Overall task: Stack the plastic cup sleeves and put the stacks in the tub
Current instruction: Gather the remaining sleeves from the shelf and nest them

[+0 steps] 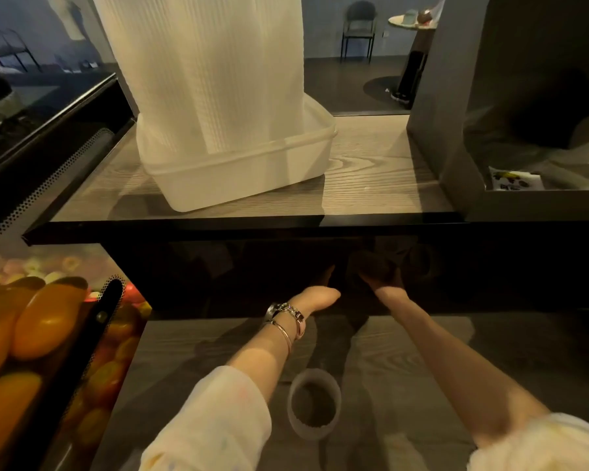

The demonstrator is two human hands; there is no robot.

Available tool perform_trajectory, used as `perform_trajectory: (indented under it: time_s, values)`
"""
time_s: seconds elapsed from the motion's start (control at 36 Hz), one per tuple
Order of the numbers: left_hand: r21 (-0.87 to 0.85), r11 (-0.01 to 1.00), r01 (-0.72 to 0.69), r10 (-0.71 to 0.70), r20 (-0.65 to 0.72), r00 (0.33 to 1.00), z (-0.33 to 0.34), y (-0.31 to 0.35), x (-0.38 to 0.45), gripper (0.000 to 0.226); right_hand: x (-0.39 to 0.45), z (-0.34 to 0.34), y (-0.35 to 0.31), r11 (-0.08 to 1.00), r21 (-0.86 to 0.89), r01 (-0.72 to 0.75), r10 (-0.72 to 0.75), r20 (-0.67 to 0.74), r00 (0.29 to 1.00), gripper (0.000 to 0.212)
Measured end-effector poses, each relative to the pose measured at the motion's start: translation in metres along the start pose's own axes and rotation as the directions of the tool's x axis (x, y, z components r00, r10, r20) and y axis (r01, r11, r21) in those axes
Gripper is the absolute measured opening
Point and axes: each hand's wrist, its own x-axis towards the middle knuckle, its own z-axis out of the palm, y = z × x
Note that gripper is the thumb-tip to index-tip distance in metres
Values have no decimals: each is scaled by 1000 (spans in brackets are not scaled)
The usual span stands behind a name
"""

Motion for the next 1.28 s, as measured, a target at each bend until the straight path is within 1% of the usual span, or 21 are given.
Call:
perform_trajectory:
  time_s: [0.06, 0.11, 0.19, 0.25, 0.31, 0.39, 0.53, 0.56, 0.64, 0.69, 0.75, 0.81, 0.89, 0.94, 1.0, 1.03, 1.08, 1.14, 1.17, 1.22, 1.28]
  values:
    - [5, 1000, 24, -24, 6, 1000, 4, 3, 5, 59, 3, 0, -2, 1000, -4, -1, 1, -8, 1000, 78]
    - [28, 998, 55, -55, 16, 998, 8, 4, 9, 57, 7, 0, -3, 999, -36, 1, -1, 10, 1000, 71]
    - [43, 994, 100, -101, 24, 995, 16, 7, 13, 54, 4, 1, -3, 989, -146, -6, 20, 96, 995, 56]
    - [25, 995, 101, -101, 18, 995, 20, 10, 14, 53, 0, 4, 1, 988, -154, 23, -2, 131, 991, 52]
    - [27, 996, 82, -82, 26, 996, 24, 12, 14, 53, -6, 5, 6, 995, -104, 4, 10, 141, 990, 50]
    - [32, 998, 60, -60, 16, 998, 27, 8, 11, 49, -15, 6, 4, 993, -40, -108, 113, 170, 979, 46]
    - [0, 999, -50, 50, -102, 994, 27, 0, -3, 37, -32, 15, -5, 994, 23, -102, 98, 134, 986, 48]
    - [-14, 996, -86, 83, -129, 988, 27, -2, -7, 40, -37, 17, -4, 997, 23, -77, 73, 142, 987, 47]
    - [-8, 981, -193, 188, -181, 965, 21, -10, -19, 62, -51, 19, 3, 997, -34, 76, -68, 201, 977, 36]
    - [29, 973, -227, 229, -180, 957, 17, -19, -27, 63, -58, 18, 9, 979, -77, 187, -164, 237, 958, 29]
    - [78, 963, -259, 268, -164, 949, 12, -30, -35, 65, -63, 17, 16, 956, -149, 253, -210, 254, 944, 41]
    - [89, 947, -309, 318, -119, 941, 7, -42, -42, 75, -68, 15, 22, 935, -225, 274, -209, 275, 938, 52]
    - [16, 944, -331, 330, 24, 944, -1, -59, -49, 83, -75, 15, 34, 912, -277, 303, -200, 344, 917, 69]
    - [59, 946, -319, 313, 98, 945, -5, -69, -52, 77, -79, 15, 42, 892, -325, 312, -186, 365, 912, 68]
    - [118, 951, -286, 272, 121, 955, -5, -79, -53, 69, -82, 15, 51, 874, -331, 354, -196, 426, 883, 56]
    - [120, 958, -259, 244, 132, 961, -4, -83, -53, 66, -84, 16, 55, 861, -333, 384, -204, 465, 861, 51]
    - [91, 973, -212, 196, 164, 967, 1, -89, -54, 66, -88, 21, 62, 856, -329, 399, -194, 512, 837, 49]
    - [51, 983, -178, 167, 167, 972, 7, -93, -55, 68, -91, 28, 66, 891, -295, 344, -168, 489, 856, 56]
    - [32, 985, -167, 160, 153, 975, 9, -94, -56, 68, -92, 30, 65, 916, -271, 295, -145, 464, 874, 64]
    - [-5, 988, -153, 152, 132, 979, 11, -97, -55, 68, -93, 32, 64, 963, -178, 201, -106, 438, 893, 77]
    - [-43, 987, -152, 157, 121, 980, 11, -98, -56, 71, -95, 29, 61, 985, -70, 159, -112, 444, 889, 81]
